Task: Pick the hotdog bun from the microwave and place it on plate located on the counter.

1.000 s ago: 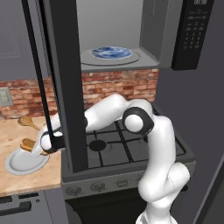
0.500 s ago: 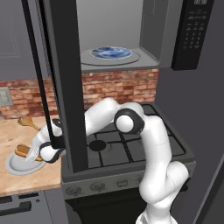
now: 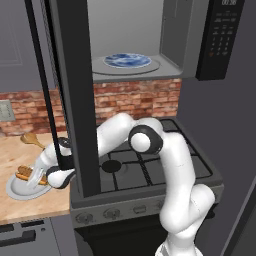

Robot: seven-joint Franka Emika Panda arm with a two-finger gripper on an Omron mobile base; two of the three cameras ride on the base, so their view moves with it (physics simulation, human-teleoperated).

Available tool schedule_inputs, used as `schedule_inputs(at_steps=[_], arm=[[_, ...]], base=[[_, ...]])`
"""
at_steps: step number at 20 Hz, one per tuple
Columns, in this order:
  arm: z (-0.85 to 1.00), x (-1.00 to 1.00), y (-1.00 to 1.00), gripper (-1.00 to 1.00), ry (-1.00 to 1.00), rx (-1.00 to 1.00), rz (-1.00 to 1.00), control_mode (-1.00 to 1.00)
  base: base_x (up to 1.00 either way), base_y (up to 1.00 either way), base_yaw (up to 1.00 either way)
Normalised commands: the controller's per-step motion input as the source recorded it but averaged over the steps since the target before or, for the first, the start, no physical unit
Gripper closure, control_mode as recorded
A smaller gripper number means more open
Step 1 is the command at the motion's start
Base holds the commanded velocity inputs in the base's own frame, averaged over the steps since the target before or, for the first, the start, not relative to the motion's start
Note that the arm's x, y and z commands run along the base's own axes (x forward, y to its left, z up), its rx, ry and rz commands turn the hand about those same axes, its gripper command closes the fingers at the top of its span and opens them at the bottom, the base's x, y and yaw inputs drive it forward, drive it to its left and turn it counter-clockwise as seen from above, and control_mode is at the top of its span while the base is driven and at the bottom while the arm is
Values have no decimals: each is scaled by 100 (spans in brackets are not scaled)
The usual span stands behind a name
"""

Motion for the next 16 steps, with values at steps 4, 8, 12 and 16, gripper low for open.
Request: schedule_inputs(at_steps=[4,8,12,16], arm=[[0,4,0,-100,0,0,0,-100],[0,14,0,-100,0,0,0,-100],[4,6,0,-100,0,0,0,-100],[15,-6,-30,-100,0,1,-1,-100]], base=[[0,0,0],[0,0,0],[0,0,0],[0,0,0]])
